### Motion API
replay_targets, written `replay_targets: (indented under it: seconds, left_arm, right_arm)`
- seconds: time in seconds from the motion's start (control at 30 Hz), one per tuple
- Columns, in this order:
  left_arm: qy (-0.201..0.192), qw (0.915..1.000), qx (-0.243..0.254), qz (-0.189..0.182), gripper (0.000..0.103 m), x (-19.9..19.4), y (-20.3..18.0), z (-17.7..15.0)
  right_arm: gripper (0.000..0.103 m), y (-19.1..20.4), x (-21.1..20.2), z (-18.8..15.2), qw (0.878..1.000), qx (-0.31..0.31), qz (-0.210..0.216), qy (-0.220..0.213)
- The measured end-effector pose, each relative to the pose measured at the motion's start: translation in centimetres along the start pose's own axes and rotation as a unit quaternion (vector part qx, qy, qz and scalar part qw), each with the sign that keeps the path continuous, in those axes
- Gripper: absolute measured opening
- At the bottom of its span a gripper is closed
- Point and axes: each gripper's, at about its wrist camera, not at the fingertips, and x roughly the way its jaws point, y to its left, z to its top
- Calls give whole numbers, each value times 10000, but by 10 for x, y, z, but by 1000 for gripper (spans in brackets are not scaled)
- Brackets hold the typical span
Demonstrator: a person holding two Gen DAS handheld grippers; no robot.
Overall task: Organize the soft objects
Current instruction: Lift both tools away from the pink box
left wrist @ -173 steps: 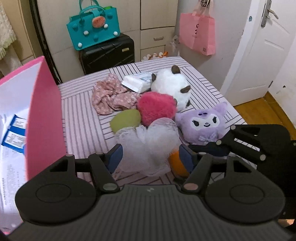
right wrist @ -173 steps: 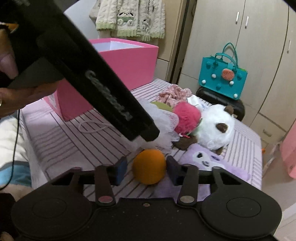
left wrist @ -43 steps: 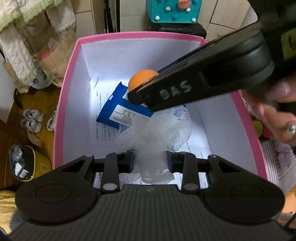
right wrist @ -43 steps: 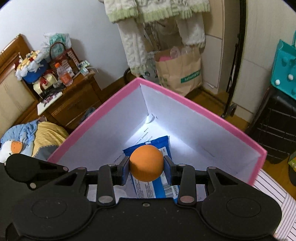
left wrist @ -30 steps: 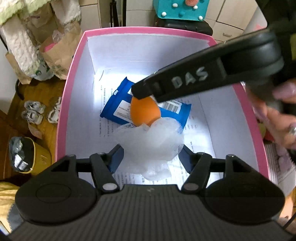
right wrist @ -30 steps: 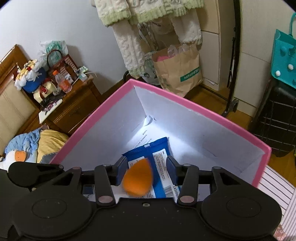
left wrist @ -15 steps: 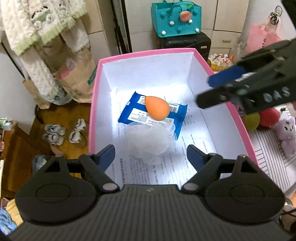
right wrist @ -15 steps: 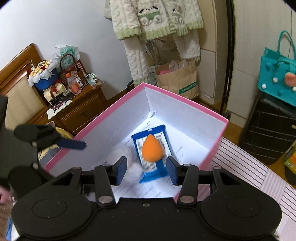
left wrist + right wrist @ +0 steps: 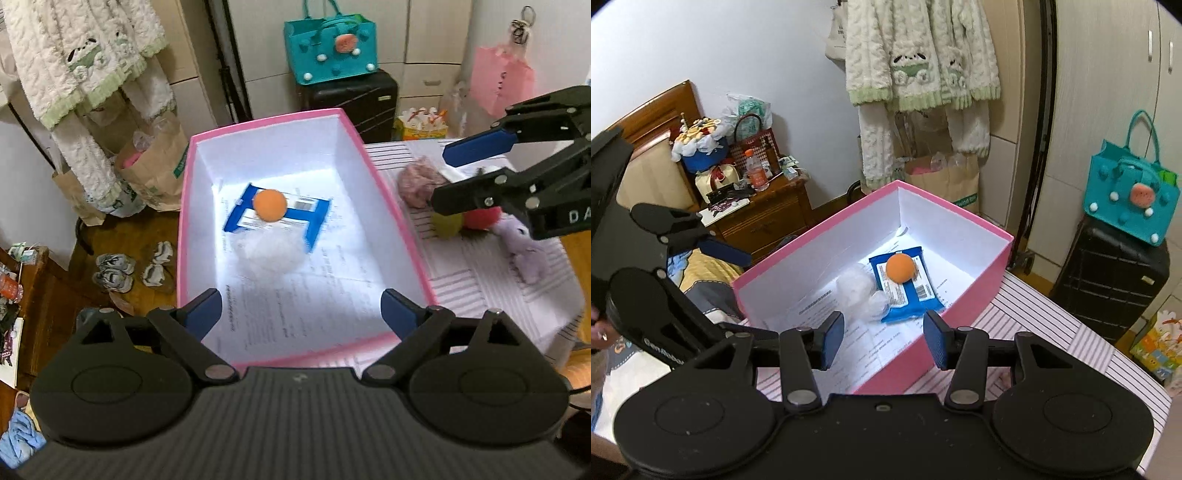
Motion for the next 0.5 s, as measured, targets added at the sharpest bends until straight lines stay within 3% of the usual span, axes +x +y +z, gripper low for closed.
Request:
replay_targets:
  seconds: [0.5]
  left_arm:
    - [-83,9973,620,-382,94,-47,-61,-17]
  right_arm:
    - [56,21,-77,-57,9998,-99,27,-189]
